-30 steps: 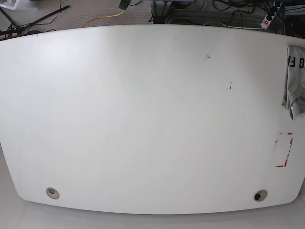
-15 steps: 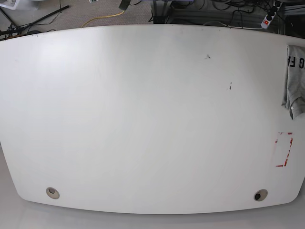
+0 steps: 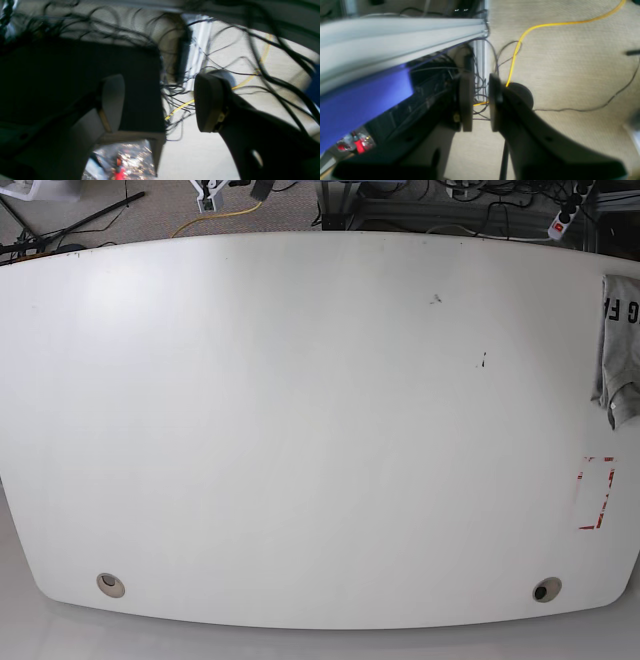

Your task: Fold the T-shirt properly

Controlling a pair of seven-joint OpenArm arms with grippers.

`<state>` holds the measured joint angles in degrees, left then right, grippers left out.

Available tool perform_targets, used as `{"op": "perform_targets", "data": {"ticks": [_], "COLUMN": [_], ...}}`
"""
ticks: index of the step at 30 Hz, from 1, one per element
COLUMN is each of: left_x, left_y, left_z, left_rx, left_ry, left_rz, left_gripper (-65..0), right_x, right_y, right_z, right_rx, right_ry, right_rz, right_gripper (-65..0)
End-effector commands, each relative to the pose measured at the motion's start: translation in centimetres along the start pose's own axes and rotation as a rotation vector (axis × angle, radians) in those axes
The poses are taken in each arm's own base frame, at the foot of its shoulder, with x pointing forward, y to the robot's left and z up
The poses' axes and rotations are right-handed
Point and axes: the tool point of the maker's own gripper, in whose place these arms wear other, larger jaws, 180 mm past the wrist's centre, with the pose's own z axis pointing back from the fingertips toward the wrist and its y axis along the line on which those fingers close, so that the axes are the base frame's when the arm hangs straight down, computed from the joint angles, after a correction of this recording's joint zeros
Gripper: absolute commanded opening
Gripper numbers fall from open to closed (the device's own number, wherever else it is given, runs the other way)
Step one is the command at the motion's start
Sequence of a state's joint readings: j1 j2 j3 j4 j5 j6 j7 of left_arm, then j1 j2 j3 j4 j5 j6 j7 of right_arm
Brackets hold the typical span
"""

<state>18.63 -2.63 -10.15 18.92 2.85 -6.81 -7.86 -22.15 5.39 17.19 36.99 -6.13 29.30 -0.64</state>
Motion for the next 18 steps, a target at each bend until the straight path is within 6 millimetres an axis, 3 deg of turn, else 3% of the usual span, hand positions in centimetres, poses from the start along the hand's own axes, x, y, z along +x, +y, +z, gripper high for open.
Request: {"op": "perform_targets", "data": {"ticks": [1, 7, 14, 18], "left_x": [-0.4, 2.1, 2.2, 2.8], "left_y": [-0.1, -0.9, -1.1, 0.7], "left_z": [-0.4, -1.3, -1.4, -1.5], "left_rx": [-0.002, -0.017, -0.015, 0.088], "left_ry": [0.035, 0.024, 0.025, 0.038], "left_rz": [0.016, 0.024, 0.023, 0.006], "left_gripper": [-24.4, -24.4, -24.4, -24.4], "right_x": [-0.2, 2.1, 3.1, 3.2], "right_y": [-0.9, -1.6, -2.7, -2.8], "right_z": [-0.2, -1.2, -1.6, -1.6], "right_rx": [-0.004, -0.003, -0.052, -0.056], "right_ry": [0.021, 0.023, 0.02, 0.019], "right_rz": [-0.016, -0.033, -0.037, -0.037], "right_gripper": [-55.0, -54.9, -54.4, -54.4]}}
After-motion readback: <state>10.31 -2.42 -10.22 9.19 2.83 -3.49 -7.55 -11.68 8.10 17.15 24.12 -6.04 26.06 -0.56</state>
